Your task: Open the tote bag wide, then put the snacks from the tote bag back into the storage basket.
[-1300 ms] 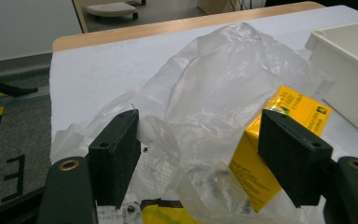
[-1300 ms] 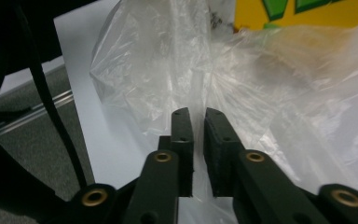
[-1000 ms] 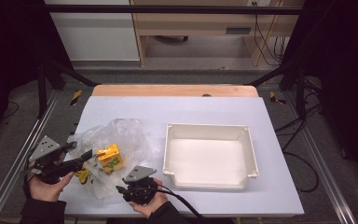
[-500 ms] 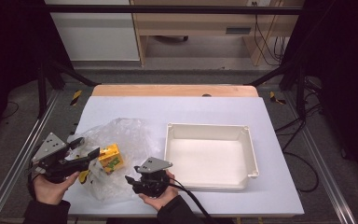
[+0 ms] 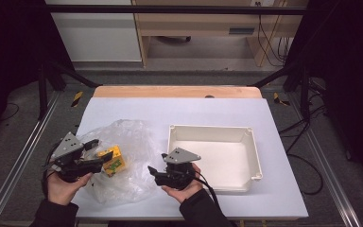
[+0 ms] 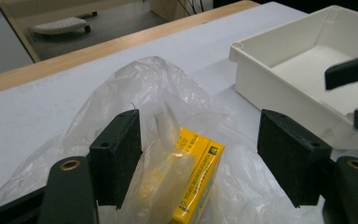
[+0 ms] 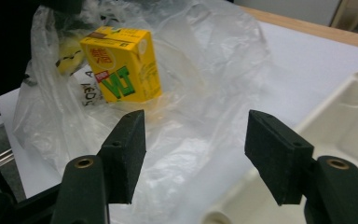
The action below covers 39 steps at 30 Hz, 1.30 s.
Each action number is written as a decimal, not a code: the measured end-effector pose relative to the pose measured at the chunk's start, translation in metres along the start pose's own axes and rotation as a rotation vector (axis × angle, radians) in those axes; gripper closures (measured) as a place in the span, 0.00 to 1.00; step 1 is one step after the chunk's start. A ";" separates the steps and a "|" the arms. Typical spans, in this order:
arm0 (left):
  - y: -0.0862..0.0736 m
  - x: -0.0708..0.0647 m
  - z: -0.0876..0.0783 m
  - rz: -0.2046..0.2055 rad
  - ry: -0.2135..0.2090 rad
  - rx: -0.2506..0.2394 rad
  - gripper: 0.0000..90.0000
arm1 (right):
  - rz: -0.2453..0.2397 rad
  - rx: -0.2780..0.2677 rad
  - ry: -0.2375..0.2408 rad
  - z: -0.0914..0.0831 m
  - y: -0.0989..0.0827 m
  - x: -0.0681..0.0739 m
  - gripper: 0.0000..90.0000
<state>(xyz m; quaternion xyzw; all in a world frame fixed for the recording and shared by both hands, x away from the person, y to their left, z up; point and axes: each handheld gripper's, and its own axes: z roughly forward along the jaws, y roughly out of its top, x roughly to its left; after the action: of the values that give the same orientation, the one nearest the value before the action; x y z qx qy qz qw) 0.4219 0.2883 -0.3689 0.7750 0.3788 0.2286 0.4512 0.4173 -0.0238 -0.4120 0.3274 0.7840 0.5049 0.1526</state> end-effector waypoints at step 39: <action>0.019 -0.003 -0.049 0.032 0.044 -0.106 0.31 | 0.013 0.008 -0.100 -0.062 -0.024 -0.042 0.40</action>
<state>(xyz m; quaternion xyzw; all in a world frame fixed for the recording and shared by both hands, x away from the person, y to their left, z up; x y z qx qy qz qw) 0.3929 0.3063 -0.3284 0.7507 0.3637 0.2726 0.4794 0.4046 -0.1009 -0.4098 0.3580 0.7752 0.4858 0.1870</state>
